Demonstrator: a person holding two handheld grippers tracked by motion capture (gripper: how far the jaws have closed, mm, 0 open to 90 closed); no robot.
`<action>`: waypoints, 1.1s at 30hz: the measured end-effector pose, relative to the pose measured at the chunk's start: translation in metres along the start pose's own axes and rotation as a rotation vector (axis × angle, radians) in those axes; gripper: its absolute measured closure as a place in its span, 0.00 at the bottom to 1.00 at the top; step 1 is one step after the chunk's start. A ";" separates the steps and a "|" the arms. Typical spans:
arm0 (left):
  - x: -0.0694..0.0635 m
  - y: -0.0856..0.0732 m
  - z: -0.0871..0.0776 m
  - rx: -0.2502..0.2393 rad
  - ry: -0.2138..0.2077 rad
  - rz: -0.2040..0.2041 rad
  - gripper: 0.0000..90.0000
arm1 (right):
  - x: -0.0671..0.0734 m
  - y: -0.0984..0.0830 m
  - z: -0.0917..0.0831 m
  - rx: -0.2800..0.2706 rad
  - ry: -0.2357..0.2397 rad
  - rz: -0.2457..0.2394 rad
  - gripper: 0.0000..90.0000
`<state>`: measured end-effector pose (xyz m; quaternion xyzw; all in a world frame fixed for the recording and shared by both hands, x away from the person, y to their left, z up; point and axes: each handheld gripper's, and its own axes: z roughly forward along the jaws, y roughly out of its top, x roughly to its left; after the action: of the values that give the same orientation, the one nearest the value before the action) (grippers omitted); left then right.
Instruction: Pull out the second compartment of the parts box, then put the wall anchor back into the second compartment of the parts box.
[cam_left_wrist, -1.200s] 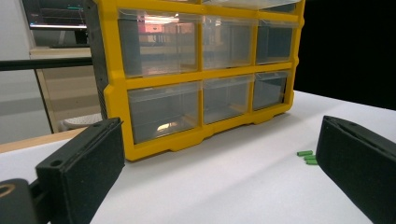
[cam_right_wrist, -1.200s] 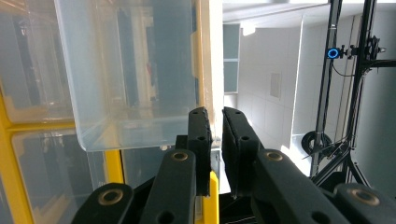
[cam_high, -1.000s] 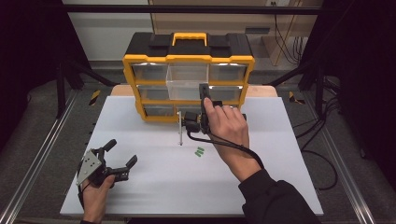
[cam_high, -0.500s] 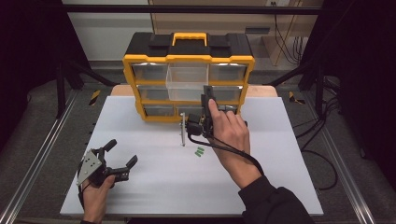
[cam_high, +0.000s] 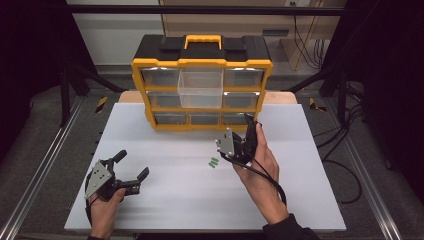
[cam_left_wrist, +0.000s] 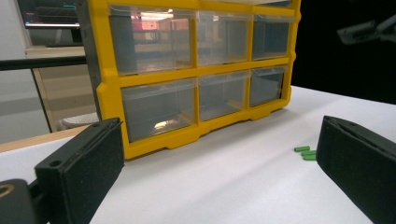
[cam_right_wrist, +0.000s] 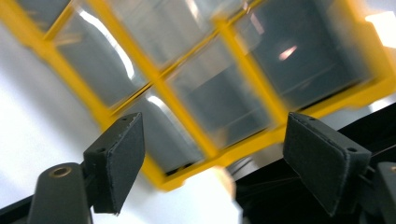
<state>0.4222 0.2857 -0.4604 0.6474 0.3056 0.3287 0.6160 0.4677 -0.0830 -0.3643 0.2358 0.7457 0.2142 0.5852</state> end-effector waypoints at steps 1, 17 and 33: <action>-0.001 0.000 0.000 0.002 -0.002 0.000 0.01 | 0.002 -0.005 0.002 0.009 0.019 0.023 0.22; -0.001 -0.001 0.000 0.005 0.002 0.003 0.01 | 0.019 -0.051 0.030 0.104 0.359 0.287 0.11; 0.001 -0.001 0.002 0.005 -0.008 -0.005 0.00 | 0.032 -0.049 0.058 0.215 0.670 0.326 0.11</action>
<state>0.4246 0.2850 -0.4617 0.6496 0.3054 0.3236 0.6164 0.5126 -0.1004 -0.4317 0.3282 0.8664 0.2904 0.2393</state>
